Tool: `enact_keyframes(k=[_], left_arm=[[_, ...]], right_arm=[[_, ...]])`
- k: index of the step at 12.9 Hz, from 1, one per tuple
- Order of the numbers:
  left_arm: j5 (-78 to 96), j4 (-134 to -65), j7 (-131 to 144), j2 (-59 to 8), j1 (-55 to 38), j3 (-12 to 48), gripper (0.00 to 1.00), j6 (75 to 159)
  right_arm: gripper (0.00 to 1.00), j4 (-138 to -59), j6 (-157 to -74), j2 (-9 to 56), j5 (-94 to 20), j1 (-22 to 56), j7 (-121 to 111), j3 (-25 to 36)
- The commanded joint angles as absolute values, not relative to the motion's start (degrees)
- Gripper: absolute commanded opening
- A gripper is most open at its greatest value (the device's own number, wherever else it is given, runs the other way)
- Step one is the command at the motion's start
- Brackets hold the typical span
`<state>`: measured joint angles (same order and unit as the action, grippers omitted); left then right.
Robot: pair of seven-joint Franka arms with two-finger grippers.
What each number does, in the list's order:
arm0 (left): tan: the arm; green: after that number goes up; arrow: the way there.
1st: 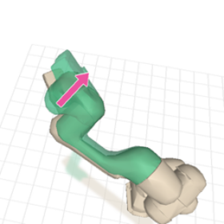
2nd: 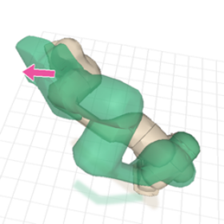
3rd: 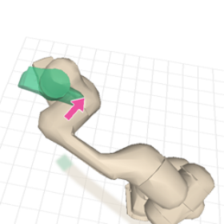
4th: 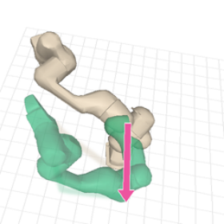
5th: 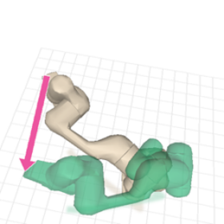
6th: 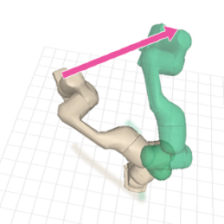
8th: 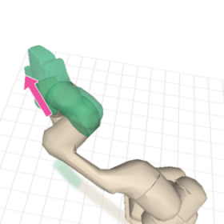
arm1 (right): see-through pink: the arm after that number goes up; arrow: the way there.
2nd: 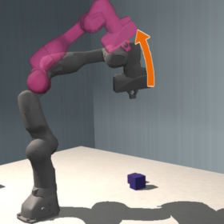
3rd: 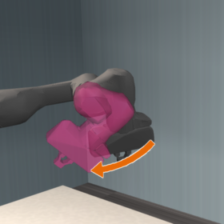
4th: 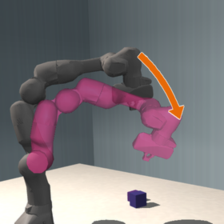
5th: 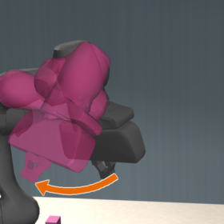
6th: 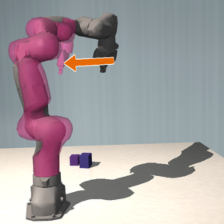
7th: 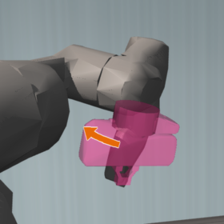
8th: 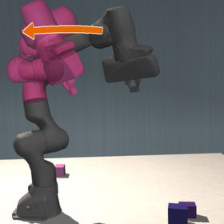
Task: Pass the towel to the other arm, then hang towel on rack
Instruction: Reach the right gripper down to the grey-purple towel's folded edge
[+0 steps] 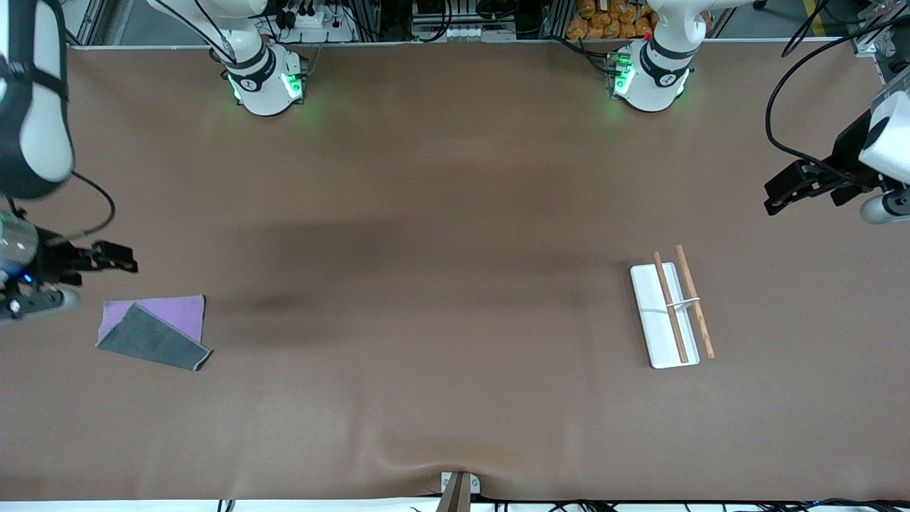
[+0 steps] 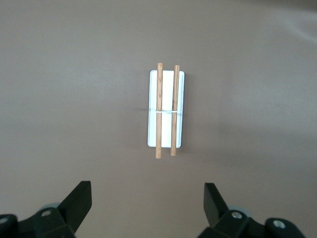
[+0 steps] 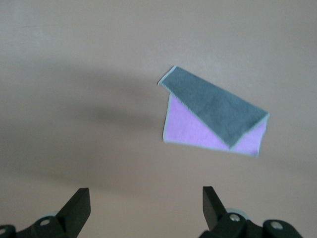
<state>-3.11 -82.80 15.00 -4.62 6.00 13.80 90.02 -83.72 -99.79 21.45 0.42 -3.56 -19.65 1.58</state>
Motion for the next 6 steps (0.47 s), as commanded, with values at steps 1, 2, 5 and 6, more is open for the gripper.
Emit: enact_keyframes(k=[1,2,5,6], left_arm=[[-2.5,-83.2,14.5,-4.7,6.1,14.0,1.0,90.8],[-2.5,-83.6,14.5,-4.9,6.0,14.0,1.0,91.4],[-2.6,-83.9,14.6,-5.3,5.2,14.0,1.0,91.7],[-2.6,-83.9,14.6,-5.4,5.2,14.0,1.0,91.8]], right_arm=[[1.0,-81.8,-106.9,28.5,0.9,-3.8,-23.6,1.2],[1.0,-81.8,-111.4,30.8,1.1,-3.7,-26.7,1.2],[1.0,-81.8,-119.9,36.1,1.7,-3.4,-37.6,1.2],[1.0,-81.8,-122.1,37.3,1.8,-3.4,-40.6,1.3]])
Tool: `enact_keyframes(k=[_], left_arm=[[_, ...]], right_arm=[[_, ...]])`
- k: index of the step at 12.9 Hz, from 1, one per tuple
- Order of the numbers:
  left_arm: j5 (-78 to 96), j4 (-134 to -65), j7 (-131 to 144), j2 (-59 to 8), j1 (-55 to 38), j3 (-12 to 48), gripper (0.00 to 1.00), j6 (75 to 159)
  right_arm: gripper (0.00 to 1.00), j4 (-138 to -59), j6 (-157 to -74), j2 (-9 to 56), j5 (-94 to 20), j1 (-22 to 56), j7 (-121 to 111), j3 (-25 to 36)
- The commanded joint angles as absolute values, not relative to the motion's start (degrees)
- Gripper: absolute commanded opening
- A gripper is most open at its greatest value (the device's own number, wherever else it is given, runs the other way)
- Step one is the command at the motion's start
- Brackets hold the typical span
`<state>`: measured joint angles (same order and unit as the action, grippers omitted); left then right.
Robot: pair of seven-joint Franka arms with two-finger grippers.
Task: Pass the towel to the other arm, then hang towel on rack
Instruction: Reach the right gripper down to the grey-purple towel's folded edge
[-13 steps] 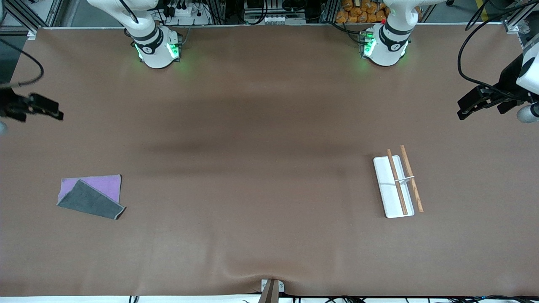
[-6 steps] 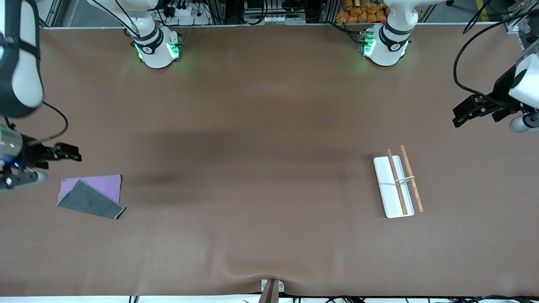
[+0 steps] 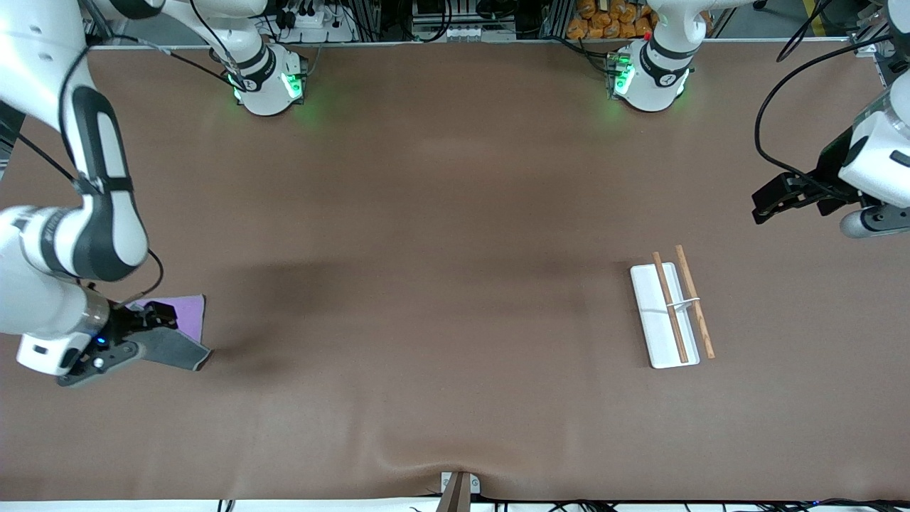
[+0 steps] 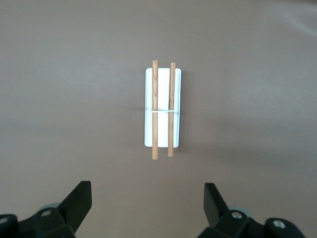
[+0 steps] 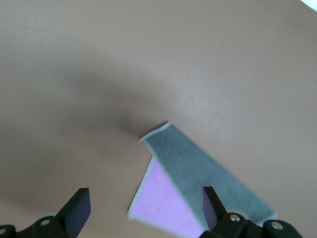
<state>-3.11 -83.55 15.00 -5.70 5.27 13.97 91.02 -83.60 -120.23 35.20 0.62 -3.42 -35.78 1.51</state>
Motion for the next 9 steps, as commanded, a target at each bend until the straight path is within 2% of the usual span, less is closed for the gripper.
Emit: enact_keyframes(k=[1,4,9], left_arm=[[-2.6,-83.9,14.6,-5.6,5.1,14.0,1.0,91.8],[-2.6,-83.9,14.6,-5.9,5.0,14.0,1.0,92.0],[-2.6,-84.1,14.6,-6.0,5.1,14.0,1.0,92.1]], right_arm=[[1.0,-81.8,-124.2,38.5,1.8,-3.7,-44.7,1.3],[1.0,-81.8,-128.6,41.3,2.3,-4.7,-54.6,1.3],[1.0,-81.8,-128.8,45.4,1.7,-7.8,-61.3,1.3]])
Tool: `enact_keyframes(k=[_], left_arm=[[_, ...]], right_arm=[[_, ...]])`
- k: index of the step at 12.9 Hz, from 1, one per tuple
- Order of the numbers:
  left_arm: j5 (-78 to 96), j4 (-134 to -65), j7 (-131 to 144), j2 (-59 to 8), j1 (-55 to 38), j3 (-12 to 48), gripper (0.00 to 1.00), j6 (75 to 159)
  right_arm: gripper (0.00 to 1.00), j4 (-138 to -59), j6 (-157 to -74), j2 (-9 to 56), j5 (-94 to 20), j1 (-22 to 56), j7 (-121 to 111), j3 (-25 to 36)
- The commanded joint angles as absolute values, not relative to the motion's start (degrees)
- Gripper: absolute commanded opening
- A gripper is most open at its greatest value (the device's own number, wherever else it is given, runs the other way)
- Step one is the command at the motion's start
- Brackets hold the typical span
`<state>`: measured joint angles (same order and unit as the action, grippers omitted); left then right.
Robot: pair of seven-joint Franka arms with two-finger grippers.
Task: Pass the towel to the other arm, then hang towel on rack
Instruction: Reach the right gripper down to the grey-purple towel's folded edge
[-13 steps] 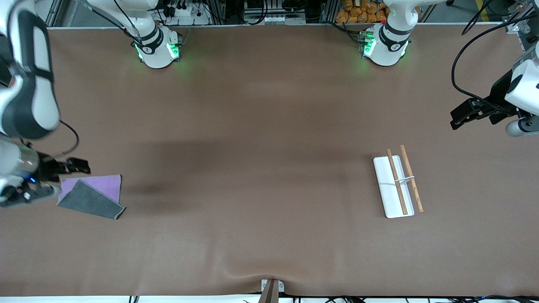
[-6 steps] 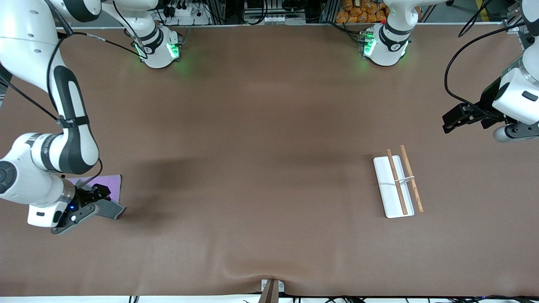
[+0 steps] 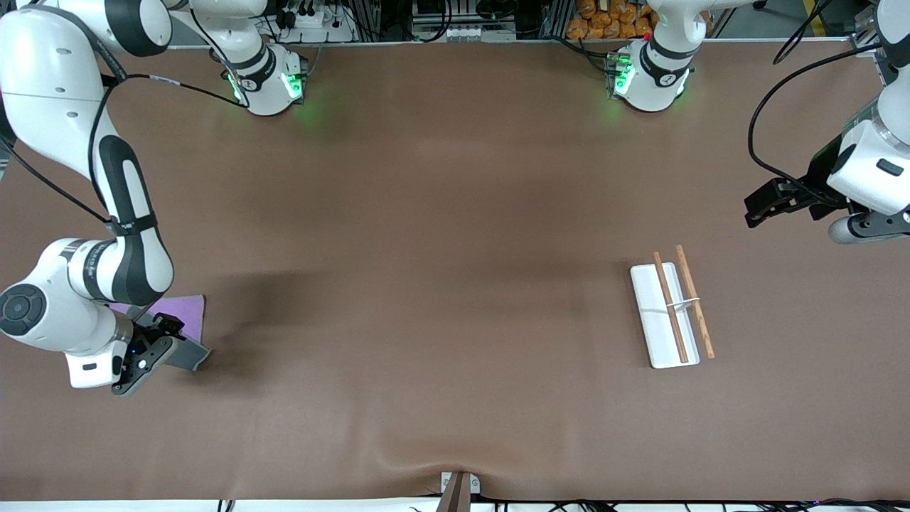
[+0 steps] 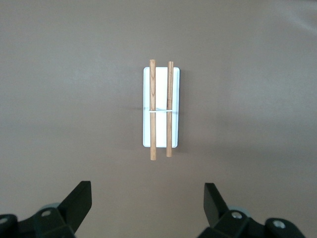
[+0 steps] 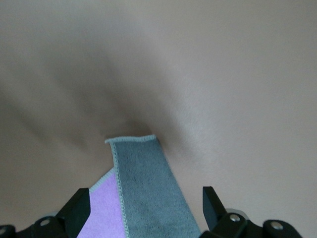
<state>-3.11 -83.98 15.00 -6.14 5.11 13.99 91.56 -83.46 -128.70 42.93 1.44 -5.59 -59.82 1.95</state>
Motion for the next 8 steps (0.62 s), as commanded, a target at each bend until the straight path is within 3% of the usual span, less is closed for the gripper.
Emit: enact_keyframes(k=[1,4,8], left_arm=[[-2.6,-84.1,14.6,-6.0,5.1,14.0,1.0,92.1],[-2.6,-84.6,14.6,-5.9,5.3,14.0,1.0,92.1],[-2.6,-84.8,14.5,-5.9,5.3,14.0,1.0,92.1]], right_arm=[[1.0,-81.8,-128.8,45.9,1.8,-8.3,-61.3,1.3],[1.0,-81.7,-129.0,47.3,1.7,-9.0,-63.2,1.3],[1.0,-81.7,-138.5,50.5,0.4,-9.0,-67.1,1.1]])
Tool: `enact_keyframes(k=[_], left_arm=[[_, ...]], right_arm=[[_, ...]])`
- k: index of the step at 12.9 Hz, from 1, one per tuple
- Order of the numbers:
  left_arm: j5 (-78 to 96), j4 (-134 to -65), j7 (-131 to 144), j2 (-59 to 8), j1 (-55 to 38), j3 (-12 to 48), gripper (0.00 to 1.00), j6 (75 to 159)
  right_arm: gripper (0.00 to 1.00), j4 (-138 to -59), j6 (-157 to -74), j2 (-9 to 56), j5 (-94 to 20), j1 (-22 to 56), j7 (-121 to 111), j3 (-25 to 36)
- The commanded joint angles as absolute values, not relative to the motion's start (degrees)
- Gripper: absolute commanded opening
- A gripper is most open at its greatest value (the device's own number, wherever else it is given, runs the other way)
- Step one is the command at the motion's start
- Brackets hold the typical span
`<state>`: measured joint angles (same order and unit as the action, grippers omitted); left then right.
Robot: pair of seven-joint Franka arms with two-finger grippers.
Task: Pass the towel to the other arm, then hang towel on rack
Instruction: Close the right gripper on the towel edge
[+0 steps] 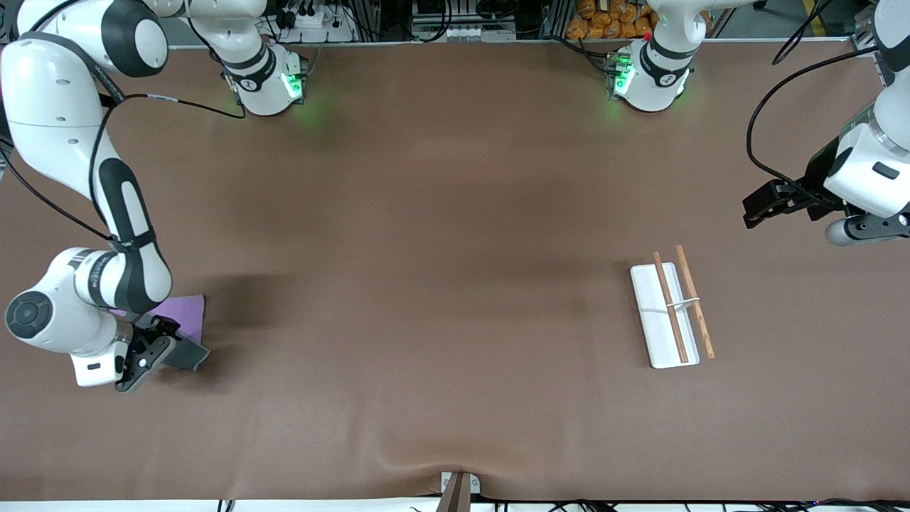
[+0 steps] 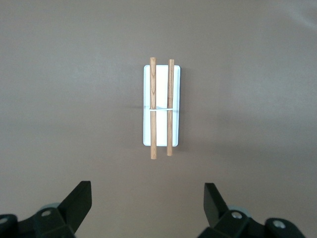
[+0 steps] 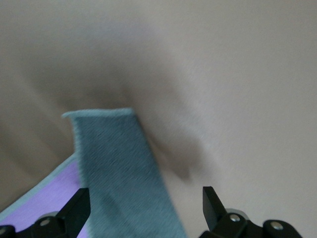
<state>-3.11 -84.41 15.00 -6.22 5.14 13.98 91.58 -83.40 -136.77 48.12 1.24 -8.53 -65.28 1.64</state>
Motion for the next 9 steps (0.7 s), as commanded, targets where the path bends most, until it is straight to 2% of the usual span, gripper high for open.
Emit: enact_keyframes(k=[1,5,9], left_arm=[[-2.6,-84.9,14.6,-5.9,5.3,14.0,1.0,92.1],[-2.6,-84.9,14.5,-5.9,5.3,14.0,1.0,92.1],[-2.6,-85.1,14.6,-6.0,5.2,14.0,1.0,92.1]], right_arm=[[1.0,-81.7,-138.3,50.6,-1.9,-9.0,-67.1,1.1],[1.0,-81.7,-133.7,50.1,-5.8,-8.6,-67.0,1.0],[1.0,-81.7,-133.4,49.8,-5.8,-8.5,-66.9,1.0]])
